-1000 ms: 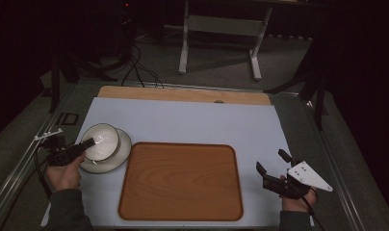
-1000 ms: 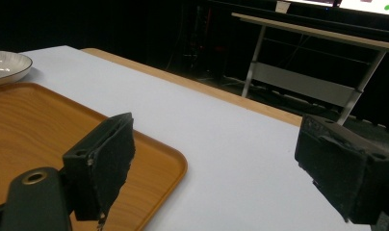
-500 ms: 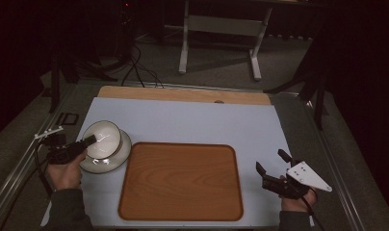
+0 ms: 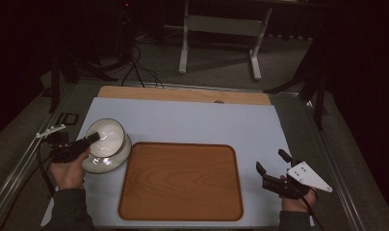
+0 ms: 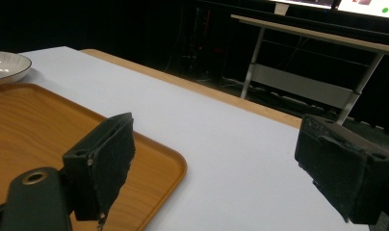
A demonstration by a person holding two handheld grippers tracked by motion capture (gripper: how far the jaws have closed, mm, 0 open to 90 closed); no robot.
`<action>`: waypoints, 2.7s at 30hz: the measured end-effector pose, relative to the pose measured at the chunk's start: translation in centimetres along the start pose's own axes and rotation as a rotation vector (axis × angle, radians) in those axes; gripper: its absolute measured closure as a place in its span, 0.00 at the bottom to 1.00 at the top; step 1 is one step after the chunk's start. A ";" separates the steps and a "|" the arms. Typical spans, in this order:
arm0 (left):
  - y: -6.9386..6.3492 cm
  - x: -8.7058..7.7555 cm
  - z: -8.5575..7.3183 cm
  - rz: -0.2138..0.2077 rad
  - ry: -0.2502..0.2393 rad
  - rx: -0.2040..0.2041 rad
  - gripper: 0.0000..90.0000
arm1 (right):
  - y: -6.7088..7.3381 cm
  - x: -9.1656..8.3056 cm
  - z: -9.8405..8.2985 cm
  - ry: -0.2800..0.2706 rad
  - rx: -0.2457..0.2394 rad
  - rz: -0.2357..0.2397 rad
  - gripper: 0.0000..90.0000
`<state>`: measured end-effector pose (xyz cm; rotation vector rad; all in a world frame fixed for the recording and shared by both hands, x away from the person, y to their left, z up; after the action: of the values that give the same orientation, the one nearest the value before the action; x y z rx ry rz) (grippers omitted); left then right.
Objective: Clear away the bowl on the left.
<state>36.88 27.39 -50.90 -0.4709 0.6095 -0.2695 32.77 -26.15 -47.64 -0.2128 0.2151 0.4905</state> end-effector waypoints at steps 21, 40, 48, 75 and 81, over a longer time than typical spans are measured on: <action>-2.8 0.9 0.1 -0.023 0.013 0.053 0.90 | 0.1 0.0 0.0 -0.001 -0.005 0.002 0.15; -4.5 1.0 0.0 -0.044 0.020 0.092 0.90 | 0.0 0.0 0.0 -0.003 -0.003 0.002 0.15; -5.3 1.2 -0.2 -0.057 0.028 0.107 0.90 | 0.1 0.0 0.0 -0.001 -0.004 0.003 0.15; -8.7 3.0 -2.0 -0.099 0.096 0.172 0.90 | 0.1 0.0 0.0 -0.001 -0.007 0.005 0.15; -9.3 3.4 -2.5 -0.106 0.112 0.185 0.90 | 0.1 0.0 0.0 -0.001 -0.008 0.005 0.15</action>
<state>37.10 17.29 -49.71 -0.3114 0.6628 -0.4514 32.73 -26.06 -47.62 -0.2200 0.2129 0.4966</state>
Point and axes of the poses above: each handheld gripper's, and its own axes: x roughly forward along the jaws, z roughly out of its top, y roughly to its left, the point moved 10 cm from there along x, roughly forward along the jaws, and after that the axes turned 2 degrees about y, right-handed, at the moved point
